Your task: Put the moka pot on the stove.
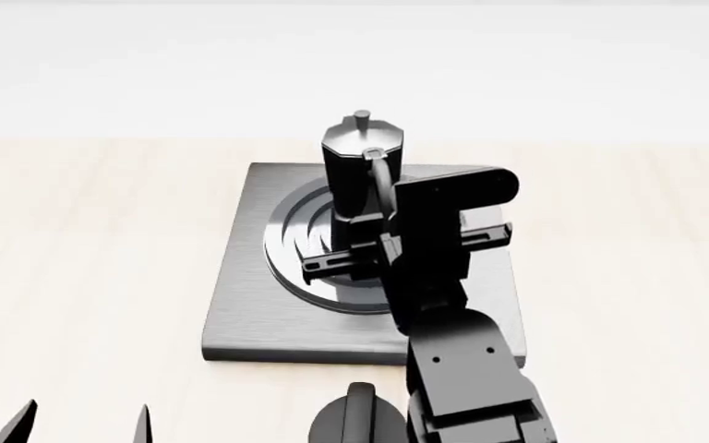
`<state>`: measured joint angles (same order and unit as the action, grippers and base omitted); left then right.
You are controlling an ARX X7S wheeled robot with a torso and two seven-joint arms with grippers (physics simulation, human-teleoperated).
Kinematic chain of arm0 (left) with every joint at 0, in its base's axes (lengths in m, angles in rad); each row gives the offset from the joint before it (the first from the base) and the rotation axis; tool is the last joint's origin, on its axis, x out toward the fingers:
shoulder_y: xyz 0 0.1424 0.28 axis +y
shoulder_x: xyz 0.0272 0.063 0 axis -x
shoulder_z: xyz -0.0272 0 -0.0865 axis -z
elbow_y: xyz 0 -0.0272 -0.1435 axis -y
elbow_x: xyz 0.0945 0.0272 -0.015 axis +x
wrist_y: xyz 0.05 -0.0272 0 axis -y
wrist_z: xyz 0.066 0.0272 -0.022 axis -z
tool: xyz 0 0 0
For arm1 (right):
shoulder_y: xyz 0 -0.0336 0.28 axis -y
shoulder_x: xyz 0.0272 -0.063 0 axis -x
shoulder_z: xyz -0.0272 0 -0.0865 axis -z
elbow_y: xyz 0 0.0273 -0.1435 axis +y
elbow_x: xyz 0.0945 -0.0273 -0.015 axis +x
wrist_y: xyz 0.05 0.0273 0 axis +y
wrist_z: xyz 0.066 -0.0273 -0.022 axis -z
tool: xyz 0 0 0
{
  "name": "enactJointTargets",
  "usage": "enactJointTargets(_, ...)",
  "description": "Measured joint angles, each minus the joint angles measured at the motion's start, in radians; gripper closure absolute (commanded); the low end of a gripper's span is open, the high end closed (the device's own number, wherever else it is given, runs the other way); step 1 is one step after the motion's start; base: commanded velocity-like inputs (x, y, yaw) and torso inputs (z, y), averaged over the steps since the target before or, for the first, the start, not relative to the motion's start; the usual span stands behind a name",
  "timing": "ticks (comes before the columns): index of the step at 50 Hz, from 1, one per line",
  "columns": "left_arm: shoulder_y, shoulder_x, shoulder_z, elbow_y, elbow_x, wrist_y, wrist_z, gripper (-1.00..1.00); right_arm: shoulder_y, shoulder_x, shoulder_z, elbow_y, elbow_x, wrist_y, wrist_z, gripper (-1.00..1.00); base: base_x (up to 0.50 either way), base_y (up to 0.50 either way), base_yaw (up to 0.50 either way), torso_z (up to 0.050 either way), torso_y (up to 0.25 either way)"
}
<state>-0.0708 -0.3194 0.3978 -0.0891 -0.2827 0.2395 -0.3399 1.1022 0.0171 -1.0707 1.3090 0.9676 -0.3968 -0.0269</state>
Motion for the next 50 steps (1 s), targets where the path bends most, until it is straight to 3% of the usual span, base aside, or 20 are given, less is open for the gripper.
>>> enactJointTargets(33,-0.010,0.000,0.006,-0.020,-0.008,0.016,0.002,-1.00,-0.014,-0.001,0.111,-0.011,-0.098,0.032,-0.002,1.00,0.00,0.00,0.00,0.000,0.001)
enactJointTargets(50,-0.012,-0.001,0.012,-0.025,-0.008,0.019,0.000,-1.00,-0.032,-0.003,0.238,-0.029,-0.216,0.051,-0.011,1.00,0.00,0.00,0.00,0.000,0.000)
